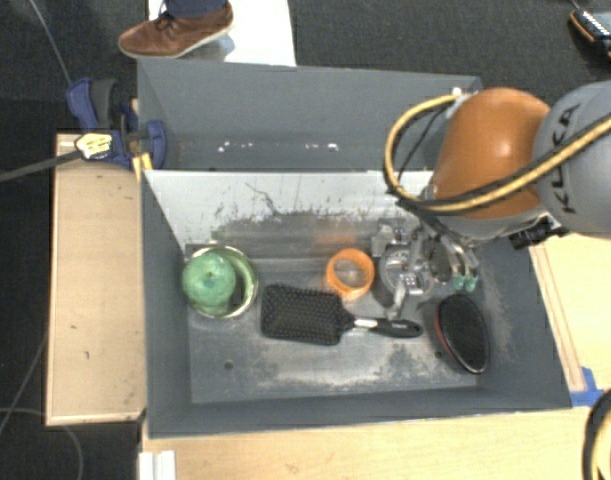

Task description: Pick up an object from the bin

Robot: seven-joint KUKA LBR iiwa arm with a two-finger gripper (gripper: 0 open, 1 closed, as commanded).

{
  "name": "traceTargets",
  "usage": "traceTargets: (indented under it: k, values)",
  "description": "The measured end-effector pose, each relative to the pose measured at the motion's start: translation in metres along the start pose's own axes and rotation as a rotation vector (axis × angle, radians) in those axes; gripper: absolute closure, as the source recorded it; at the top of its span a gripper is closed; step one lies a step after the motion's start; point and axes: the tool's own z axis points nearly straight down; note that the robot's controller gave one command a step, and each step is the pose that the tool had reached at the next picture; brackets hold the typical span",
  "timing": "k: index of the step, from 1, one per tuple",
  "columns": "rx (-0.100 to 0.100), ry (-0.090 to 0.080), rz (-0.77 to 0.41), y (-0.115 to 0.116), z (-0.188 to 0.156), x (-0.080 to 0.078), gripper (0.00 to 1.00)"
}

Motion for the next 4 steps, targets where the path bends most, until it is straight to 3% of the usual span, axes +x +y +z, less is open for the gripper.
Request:
traceTargets:
  k: [1,2,3,4]
  values:
    - [0.0,-0.008,0.0,0.0,-0.004,-0.002,0.0]
    - [-0.002,-0.003,0.002,0.084,0.108,0.002,0.0]
    - [0.001,-0.021,0.001,0.104,0.05,0.009,0.0]
    - [0.001,-0.006,0.128,0.089,0.078,0.039,0.0]
